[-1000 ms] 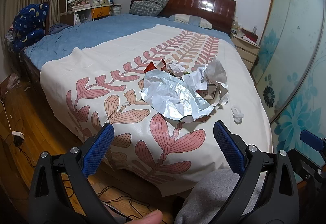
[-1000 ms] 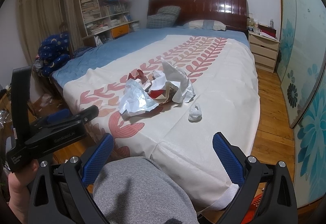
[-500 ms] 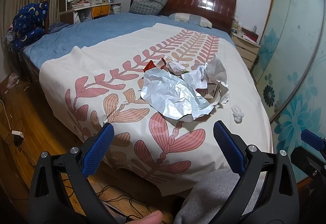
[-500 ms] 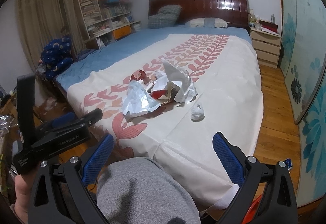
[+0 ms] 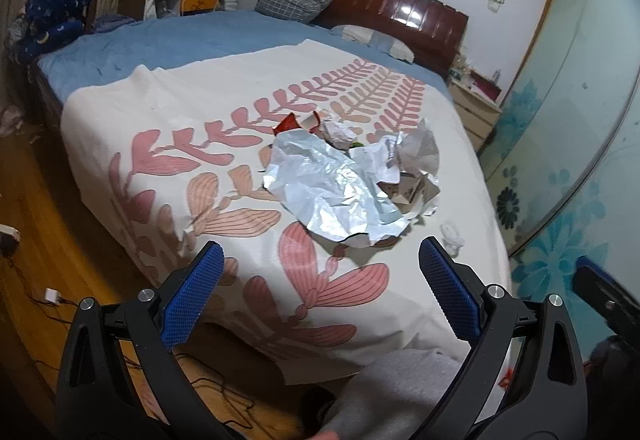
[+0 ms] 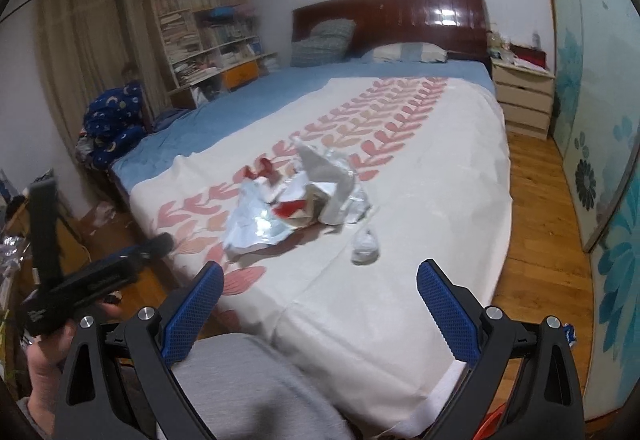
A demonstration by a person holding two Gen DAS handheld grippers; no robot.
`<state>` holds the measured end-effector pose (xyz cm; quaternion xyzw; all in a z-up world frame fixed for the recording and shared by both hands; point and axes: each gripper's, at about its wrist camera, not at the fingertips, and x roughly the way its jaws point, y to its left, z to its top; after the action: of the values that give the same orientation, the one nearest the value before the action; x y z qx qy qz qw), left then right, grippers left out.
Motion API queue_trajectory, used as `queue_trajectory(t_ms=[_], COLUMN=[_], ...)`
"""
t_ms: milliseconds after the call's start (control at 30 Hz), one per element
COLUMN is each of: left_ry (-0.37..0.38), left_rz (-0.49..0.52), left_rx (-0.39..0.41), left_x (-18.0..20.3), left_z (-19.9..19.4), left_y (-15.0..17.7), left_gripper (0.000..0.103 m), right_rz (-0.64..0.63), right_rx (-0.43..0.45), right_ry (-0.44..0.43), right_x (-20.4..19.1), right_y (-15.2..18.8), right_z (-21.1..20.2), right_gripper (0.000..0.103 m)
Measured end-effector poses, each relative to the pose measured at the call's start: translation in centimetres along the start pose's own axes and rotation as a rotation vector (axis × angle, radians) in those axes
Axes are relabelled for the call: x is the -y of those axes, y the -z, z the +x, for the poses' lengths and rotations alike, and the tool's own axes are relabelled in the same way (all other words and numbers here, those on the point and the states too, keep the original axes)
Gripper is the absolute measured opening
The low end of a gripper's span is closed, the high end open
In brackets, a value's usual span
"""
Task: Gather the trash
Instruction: 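Grasp the silver foil with the left tool while the right tool grasps the white plastic bag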
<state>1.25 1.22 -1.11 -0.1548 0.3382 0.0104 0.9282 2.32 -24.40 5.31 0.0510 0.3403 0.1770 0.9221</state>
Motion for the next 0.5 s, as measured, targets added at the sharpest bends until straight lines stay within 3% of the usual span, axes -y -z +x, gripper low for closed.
queue_trajectory(t_ms=[100,300,500], left_ry=[0.015,-0.004,0.008], left_rz=[0.025,0.184,0.156], left_rx=[-0.017,-0.095,-0.235], left_x=[0.7,3.4,3.7], left_z=[0.9,5.5,11.4], left_y=[-0.1,-1.3,-1.8], left_gripper=[0.097,0.097,0.097], right_rz=[0.031,0.063,0.092], right_rx=[-0.024,-0.076,-0.106], right_ry=[-0.001,-0.004,-0.002], right_x=[1.5,2.7,3.6], right_y=[0.1,0.4,0.5], right_z=[1.2,3.6,5.6], right_gripper=[0.092,0.092,0.092])
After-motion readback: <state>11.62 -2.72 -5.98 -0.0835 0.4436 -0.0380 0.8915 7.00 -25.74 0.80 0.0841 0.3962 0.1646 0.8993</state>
